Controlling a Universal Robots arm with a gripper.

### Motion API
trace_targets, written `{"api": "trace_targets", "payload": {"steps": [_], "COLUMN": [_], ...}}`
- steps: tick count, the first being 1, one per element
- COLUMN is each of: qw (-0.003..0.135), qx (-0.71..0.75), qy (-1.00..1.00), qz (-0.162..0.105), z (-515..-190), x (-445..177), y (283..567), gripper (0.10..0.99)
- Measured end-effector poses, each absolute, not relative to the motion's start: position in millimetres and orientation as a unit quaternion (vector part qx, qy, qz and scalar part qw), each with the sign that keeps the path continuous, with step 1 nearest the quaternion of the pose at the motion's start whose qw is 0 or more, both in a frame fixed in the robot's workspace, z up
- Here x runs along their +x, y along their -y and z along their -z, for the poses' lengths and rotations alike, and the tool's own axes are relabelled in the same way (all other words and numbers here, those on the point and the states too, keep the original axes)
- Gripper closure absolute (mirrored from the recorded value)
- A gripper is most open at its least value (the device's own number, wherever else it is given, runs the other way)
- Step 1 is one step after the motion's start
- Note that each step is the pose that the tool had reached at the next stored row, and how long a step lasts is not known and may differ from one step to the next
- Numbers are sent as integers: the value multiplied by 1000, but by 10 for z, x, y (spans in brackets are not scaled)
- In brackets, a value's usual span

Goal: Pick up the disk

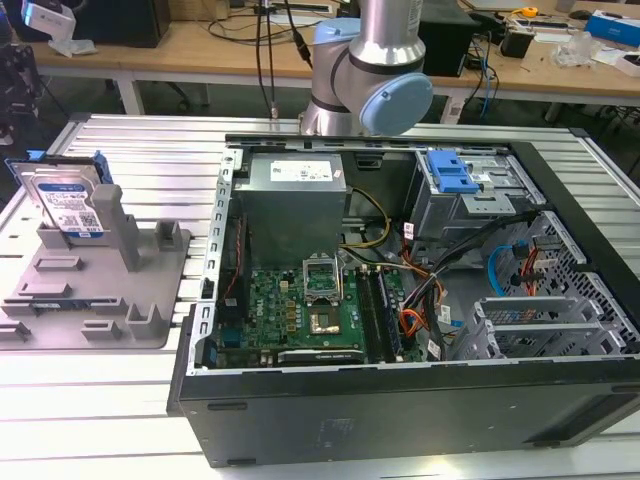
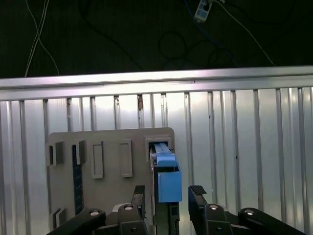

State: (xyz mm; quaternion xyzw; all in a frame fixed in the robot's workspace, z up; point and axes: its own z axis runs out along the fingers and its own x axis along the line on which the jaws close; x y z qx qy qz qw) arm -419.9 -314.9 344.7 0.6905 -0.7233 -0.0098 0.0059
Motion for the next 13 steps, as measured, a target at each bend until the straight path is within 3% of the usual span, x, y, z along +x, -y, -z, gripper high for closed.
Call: {"api": "trace_targets", "payload": {"steps": [13], "qw": [6], "qx": [690], "qy": [723], "qz": [10], "z": [-3340], "x": [-4201], "y": [3146], "gripper": [604]}}
